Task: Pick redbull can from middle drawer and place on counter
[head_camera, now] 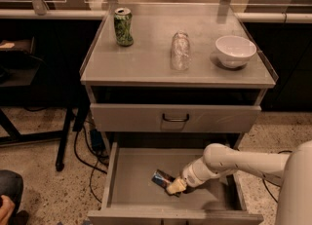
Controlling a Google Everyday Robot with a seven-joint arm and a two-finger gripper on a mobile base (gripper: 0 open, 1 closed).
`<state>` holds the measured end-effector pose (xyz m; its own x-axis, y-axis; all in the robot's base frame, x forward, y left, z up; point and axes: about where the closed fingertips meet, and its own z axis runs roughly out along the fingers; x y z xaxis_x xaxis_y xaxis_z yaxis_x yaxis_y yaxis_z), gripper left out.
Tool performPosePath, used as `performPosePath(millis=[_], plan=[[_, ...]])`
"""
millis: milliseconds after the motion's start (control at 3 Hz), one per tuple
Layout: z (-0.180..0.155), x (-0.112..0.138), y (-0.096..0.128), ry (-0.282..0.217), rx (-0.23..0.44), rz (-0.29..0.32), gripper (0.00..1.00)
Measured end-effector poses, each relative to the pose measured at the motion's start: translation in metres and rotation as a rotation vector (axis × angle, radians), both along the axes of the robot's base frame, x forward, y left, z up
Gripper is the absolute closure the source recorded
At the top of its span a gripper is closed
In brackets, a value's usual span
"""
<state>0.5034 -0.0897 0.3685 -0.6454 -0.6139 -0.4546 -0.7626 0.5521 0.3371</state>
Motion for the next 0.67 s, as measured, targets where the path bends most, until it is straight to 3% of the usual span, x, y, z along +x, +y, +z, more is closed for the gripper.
performPosePath(millis=[667], plan=[[0.0,0.0,0.0,0.0,0.0,0.0,0.95]])
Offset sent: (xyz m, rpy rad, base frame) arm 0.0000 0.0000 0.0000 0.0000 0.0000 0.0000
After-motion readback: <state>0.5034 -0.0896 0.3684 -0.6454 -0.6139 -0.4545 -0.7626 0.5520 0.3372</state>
